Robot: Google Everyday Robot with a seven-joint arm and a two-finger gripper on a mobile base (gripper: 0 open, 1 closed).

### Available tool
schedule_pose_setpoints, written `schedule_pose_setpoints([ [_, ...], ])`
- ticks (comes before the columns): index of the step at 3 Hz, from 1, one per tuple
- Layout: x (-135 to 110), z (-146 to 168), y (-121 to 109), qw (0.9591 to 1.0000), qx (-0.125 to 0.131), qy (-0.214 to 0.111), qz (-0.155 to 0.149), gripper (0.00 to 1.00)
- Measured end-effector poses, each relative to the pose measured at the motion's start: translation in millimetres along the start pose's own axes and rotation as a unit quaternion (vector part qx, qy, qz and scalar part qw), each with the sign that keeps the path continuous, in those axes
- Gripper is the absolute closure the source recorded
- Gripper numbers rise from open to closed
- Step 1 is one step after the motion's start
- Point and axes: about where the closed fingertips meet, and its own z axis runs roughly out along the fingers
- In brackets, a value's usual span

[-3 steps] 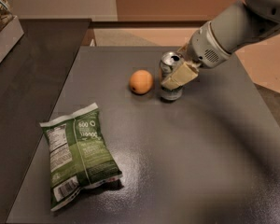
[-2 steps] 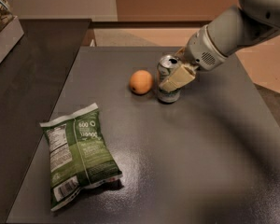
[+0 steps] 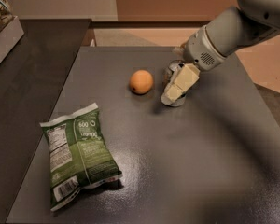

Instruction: Move 7up can near orange

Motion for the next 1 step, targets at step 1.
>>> schedule_pose_setpoints([
  [1, 0.0, 0.0, 0.0, 1.0, 0.0, 0.0, 0.0, 0.0],
])
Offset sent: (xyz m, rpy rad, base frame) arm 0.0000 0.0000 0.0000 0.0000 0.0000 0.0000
